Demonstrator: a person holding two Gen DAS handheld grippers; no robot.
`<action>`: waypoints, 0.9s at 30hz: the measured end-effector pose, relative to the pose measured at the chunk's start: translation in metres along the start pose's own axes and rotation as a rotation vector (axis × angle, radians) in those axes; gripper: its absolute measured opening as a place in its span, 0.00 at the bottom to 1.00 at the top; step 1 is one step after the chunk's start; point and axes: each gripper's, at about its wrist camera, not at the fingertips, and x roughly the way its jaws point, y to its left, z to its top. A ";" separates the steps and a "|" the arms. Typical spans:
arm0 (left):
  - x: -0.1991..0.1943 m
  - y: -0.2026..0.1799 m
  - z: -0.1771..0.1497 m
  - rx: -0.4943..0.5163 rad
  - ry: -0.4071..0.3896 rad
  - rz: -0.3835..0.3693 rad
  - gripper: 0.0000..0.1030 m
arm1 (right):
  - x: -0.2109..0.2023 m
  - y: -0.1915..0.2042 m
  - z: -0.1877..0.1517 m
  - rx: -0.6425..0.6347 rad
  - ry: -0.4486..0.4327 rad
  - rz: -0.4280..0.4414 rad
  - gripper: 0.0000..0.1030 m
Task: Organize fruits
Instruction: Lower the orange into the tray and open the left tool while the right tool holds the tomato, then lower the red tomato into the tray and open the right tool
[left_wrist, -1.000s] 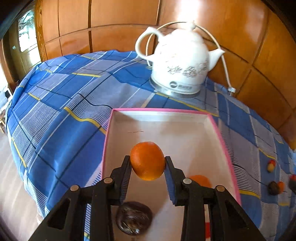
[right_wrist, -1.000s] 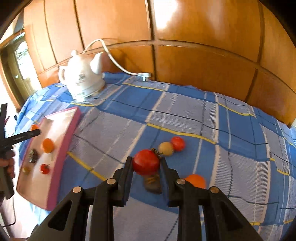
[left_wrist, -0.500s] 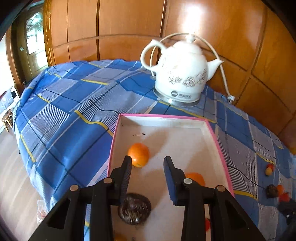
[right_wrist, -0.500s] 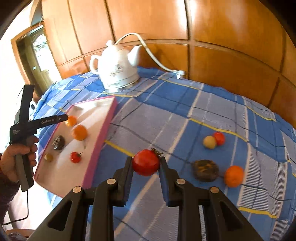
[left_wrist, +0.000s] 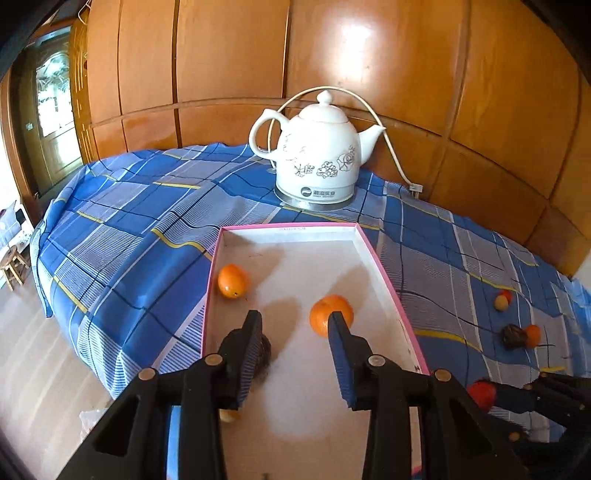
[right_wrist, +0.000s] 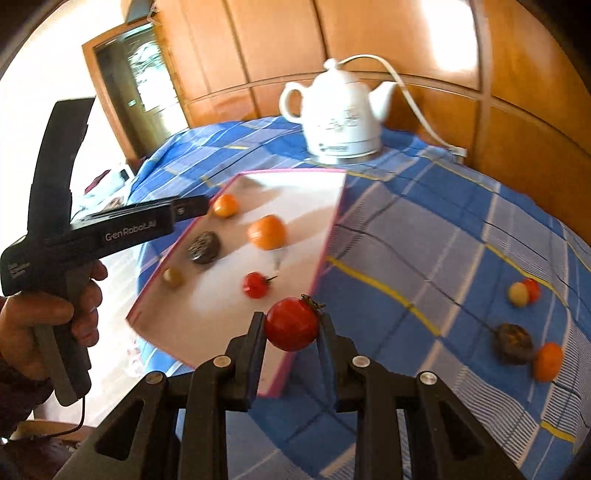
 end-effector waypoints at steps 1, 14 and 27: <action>-0.002 0.000 -0.002 0.000 -0.001 -0.002 0.37 | 0.002 0.004 0.000 -0.011 0.005 0.007 0.26; -0.007 0.013 -0.013 -0.053 0.014 0.008 0.38 | 0.016 0.023 0.004 -0.070 0.031 0.030 0.26; -0.004 0.047 -0.018 -0.132 0.019 0.057 0.38 | 0.051 0.024 0.011 -0.054 0.105 0.021 0.27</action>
